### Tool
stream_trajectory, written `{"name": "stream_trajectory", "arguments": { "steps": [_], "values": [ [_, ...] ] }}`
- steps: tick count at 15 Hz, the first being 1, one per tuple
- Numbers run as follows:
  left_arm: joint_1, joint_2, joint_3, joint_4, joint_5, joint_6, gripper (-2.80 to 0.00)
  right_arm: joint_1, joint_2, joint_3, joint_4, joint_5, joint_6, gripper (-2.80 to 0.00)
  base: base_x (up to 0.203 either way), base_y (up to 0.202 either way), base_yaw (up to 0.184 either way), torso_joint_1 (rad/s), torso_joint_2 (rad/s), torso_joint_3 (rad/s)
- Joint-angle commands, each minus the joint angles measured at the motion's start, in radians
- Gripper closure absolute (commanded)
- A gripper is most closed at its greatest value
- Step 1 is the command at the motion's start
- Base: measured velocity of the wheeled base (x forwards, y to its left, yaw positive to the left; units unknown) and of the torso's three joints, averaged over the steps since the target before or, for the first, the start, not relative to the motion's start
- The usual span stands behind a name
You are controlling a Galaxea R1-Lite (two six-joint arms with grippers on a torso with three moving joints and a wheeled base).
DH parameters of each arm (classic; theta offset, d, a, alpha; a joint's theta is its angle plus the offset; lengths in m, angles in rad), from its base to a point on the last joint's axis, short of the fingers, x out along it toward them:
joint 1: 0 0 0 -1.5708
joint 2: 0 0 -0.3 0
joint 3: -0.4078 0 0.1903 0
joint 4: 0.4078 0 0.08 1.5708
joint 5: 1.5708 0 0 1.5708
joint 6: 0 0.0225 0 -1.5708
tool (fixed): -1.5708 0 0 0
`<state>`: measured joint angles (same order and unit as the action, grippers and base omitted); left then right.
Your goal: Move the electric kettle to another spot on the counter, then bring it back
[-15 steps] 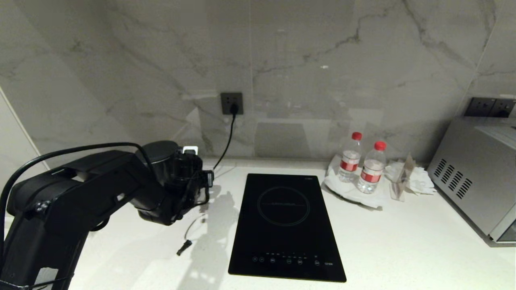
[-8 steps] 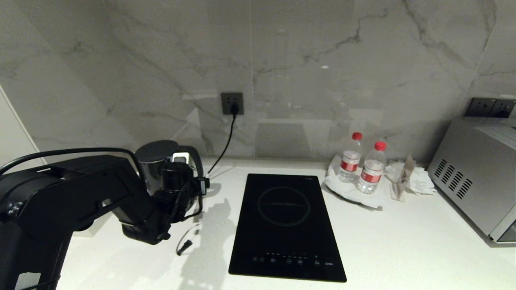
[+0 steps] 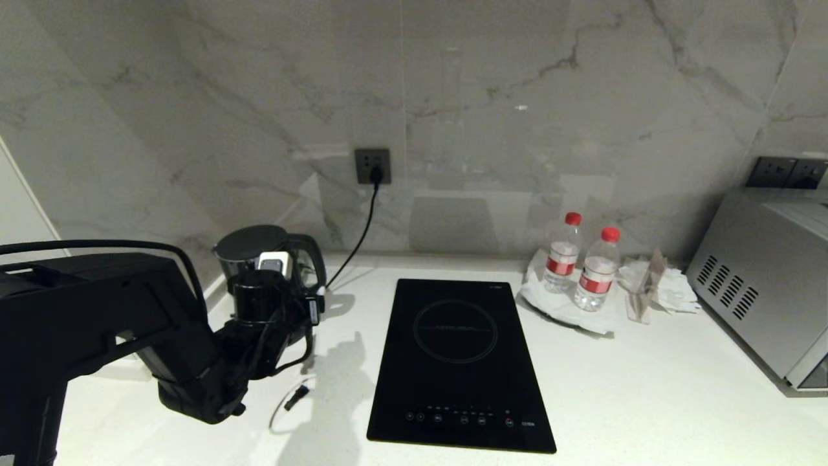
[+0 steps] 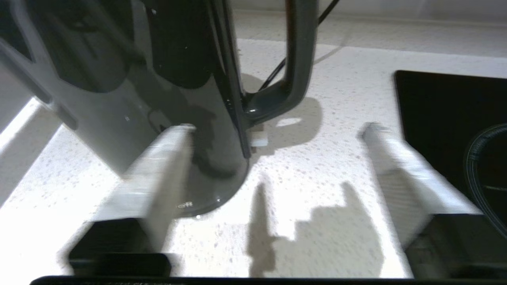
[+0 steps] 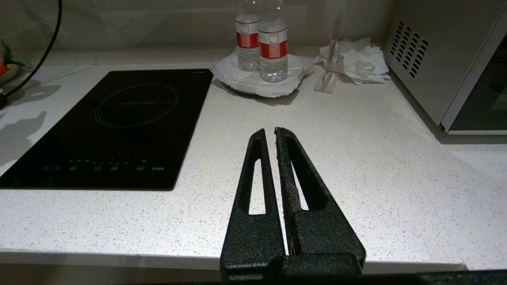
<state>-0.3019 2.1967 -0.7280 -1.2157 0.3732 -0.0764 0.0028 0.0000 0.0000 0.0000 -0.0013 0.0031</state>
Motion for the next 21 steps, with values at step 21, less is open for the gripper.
{"name": "stream_trajectory", "arguments": {
  "steps": [21],
  "values": [
    [-0.018, -0.158, 0.232, -0.01, -0.094, 0.035, 0.0, 0.0, -0.002, 0.0, 0.0, 0.0, 0.0, 0.0, 0.0, 0.0, 0.0, 0.0, 0.0, 0.0]
  ]
}}
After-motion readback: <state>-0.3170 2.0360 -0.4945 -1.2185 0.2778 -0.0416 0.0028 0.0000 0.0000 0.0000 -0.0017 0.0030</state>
